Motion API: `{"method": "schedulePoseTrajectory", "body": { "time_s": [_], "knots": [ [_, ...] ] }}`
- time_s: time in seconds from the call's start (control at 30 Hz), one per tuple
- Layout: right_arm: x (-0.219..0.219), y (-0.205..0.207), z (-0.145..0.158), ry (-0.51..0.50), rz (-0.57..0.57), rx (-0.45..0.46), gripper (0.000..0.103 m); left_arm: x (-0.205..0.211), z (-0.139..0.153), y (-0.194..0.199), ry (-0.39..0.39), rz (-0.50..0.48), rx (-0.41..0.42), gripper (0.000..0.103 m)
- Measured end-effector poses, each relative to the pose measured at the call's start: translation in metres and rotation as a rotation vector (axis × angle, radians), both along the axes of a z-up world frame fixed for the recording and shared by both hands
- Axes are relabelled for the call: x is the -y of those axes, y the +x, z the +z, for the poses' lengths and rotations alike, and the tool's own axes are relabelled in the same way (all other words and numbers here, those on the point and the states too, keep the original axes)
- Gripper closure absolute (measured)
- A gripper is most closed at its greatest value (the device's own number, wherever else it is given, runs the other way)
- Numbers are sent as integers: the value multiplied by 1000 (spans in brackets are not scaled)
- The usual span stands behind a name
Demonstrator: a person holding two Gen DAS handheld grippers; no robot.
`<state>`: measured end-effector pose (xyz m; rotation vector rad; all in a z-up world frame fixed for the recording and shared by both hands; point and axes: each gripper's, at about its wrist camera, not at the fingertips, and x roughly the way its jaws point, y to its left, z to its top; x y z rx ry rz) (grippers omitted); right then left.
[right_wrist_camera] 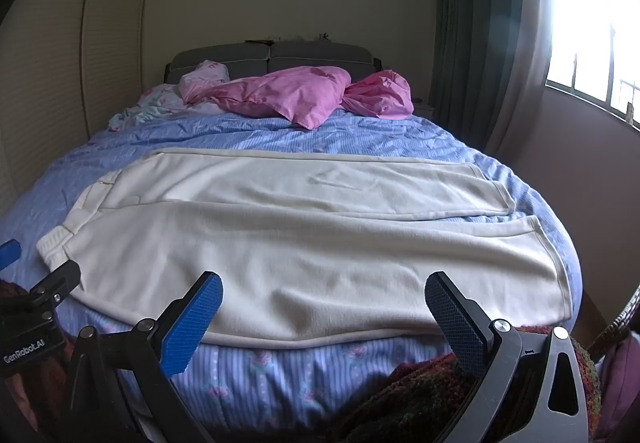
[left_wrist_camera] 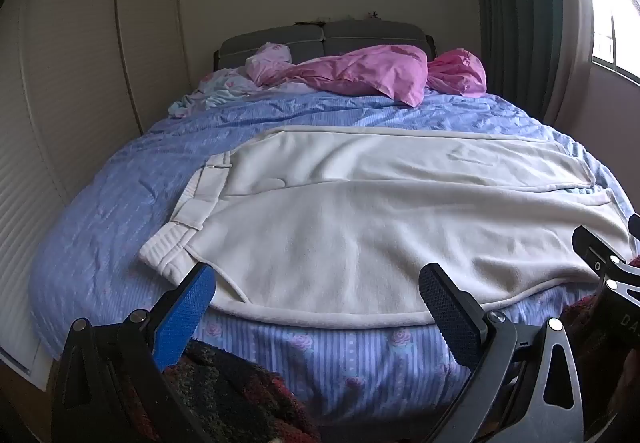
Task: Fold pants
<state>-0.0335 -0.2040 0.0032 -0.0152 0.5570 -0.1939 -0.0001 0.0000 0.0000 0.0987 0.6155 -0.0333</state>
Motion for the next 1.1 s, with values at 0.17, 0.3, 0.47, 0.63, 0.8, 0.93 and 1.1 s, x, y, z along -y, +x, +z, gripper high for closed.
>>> {"method": "schedulePoseTrajectory", "body": {
  "time_s": [0.17, 0.3, 0.47, 0.63, 0.8, 0.93, 1.1],
  "knots": [
    [0, 0, 0, 3, 0, 1, 0, 0, 2, -2, -15, -17, 16, 0],
    [0, -1, 1, 3, 0, 2, 0, 1, 1, -3, -7, -17, 34, 0],
    [0, -1, 1, 4, 0, 3, 0, 1, 3, -3, -18, -17, 34, 0],
    [0, 0, 1, 4, 0, 3, 0, -1, 6, -6, -28, -11, 48, 0],
    [0, -1, 1, 4, 0, 3, 0, -1, 7, -6, -28, -7, 50, 0],
    [0, 0, 1, 3, 0, 3, 0, -1, 8, -5, -28, -6, 51, 0],
    [0, 0, 1, 4, 0, 4, 0, -3, 8, -5, -26, -4, 50, 0]
  ]
}}
